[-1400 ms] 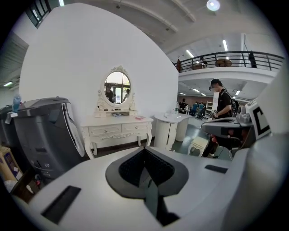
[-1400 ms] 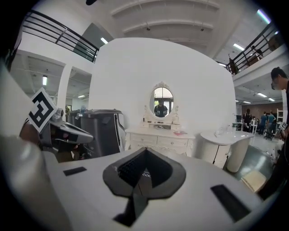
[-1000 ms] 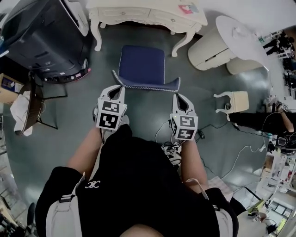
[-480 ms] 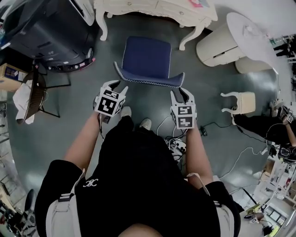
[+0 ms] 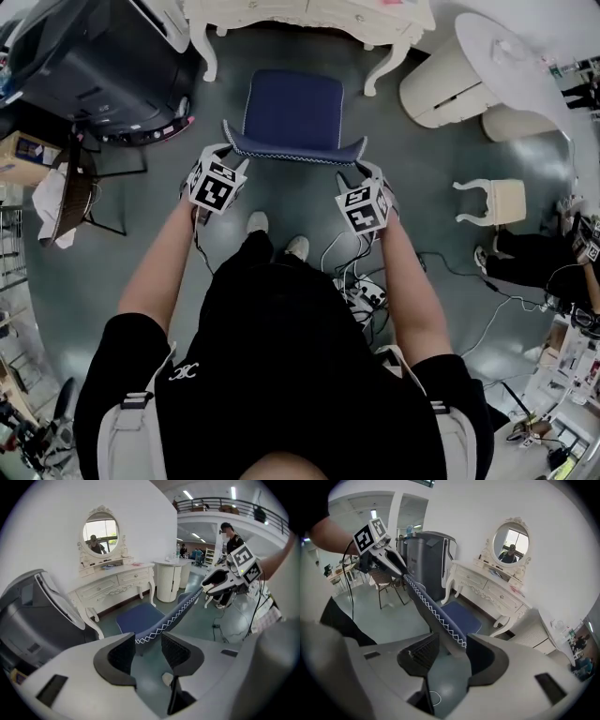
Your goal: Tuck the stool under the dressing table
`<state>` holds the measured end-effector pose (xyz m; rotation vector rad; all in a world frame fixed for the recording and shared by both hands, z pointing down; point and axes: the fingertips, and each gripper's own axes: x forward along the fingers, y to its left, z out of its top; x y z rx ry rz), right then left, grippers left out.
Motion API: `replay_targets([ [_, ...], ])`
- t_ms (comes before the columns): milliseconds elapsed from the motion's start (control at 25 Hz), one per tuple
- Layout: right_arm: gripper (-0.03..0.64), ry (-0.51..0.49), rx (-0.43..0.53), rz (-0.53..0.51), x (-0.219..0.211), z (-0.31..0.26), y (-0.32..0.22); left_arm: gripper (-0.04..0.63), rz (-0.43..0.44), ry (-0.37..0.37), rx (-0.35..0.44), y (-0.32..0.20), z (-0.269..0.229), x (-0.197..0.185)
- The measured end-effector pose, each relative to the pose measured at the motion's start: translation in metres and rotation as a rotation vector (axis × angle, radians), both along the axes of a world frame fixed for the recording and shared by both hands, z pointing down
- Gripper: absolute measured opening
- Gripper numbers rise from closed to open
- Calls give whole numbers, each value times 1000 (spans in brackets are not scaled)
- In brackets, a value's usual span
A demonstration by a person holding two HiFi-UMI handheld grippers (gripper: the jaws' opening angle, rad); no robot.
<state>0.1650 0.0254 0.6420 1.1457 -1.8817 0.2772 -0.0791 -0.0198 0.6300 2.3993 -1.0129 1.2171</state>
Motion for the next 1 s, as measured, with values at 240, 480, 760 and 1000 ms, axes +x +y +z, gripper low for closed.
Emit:
replay_targets([
  [240, 176, 20, -6, -24, -1, 13, -3, 158, 69, -77, -9, -2, 10, 4],
  [480, 140, 73, 10, -5, 0, 15, -13, 158, 78, -80, -31, -6, 22, 6],
  [760, 140, 122, 15, -26, 4, 18, -24, 158, 123, -64, -50, -12, 22, 12],
  [1000, 129, 107, -3, -27, 8, 19, -32, 158, 164, -57, -52, -22, 22, 18],
])
